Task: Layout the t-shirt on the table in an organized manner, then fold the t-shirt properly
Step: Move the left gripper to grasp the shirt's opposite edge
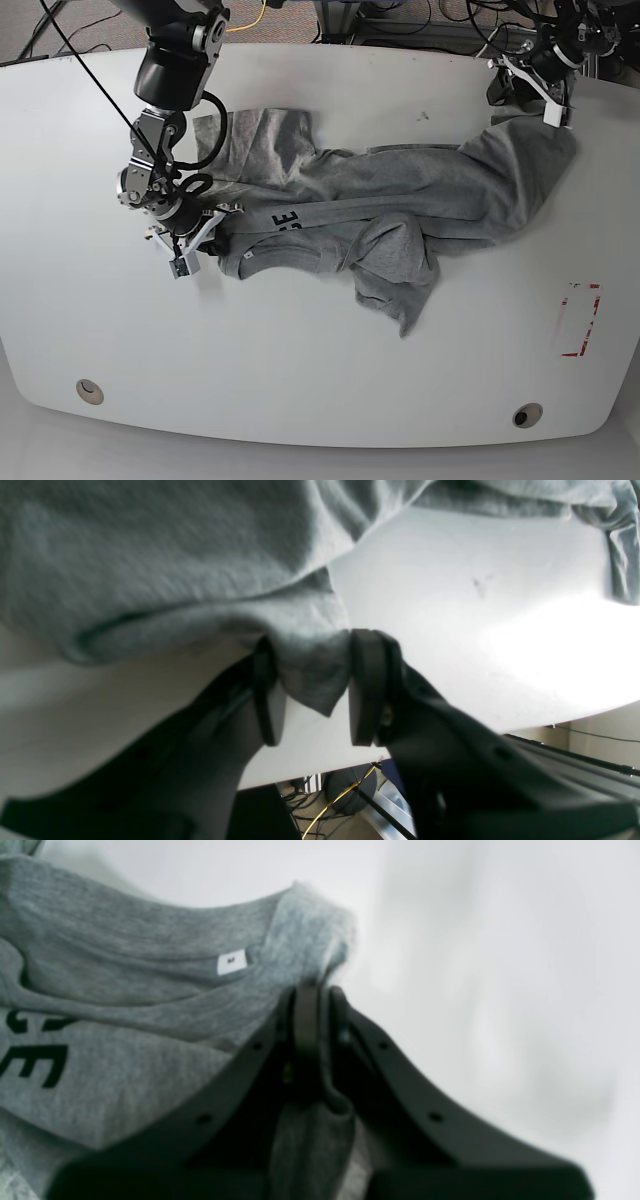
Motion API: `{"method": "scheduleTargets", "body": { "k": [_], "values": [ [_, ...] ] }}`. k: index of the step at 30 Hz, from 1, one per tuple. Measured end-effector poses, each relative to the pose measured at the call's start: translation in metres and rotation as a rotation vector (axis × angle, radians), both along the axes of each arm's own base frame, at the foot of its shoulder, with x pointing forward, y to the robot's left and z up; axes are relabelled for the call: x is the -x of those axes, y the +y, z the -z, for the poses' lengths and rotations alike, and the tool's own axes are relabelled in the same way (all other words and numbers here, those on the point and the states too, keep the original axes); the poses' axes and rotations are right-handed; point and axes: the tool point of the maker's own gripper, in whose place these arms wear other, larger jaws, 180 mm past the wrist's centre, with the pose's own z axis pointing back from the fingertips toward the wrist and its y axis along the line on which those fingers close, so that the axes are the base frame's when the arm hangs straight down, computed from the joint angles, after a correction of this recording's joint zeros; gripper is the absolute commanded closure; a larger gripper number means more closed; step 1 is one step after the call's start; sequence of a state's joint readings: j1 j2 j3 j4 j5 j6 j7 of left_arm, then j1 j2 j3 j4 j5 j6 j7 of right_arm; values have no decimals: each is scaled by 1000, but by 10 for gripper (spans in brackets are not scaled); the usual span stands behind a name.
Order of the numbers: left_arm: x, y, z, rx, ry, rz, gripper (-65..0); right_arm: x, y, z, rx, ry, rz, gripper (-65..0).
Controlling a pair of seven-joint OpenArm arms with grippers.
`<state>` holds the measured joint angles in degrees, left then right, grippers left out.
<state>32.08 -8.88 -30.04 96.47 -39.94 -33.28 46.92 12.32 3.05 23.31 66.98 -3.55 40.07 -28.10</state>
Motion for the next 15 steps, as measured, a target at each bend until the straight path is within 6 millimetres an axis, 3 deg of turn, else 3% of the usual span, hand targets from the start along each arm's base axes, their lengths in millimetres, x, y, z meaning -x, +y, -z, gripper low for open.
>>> {"method": "scheduleTargets", "body": {
  "k": [8, 11, 15],
  "values": [
    [-5, 3, 1, -2, 3, -9, -104, 0, -1, 0, 3, 2, 0, -5],
    [-3, 10, 1, -10, 3, -32, -1, 0, -1, 0, 3, 2, 0, -5],
    [-4, 16, 1, -22, 5, -44, -17, 0, -2, 0, 5, 1, 0, -3]
  ]
}}
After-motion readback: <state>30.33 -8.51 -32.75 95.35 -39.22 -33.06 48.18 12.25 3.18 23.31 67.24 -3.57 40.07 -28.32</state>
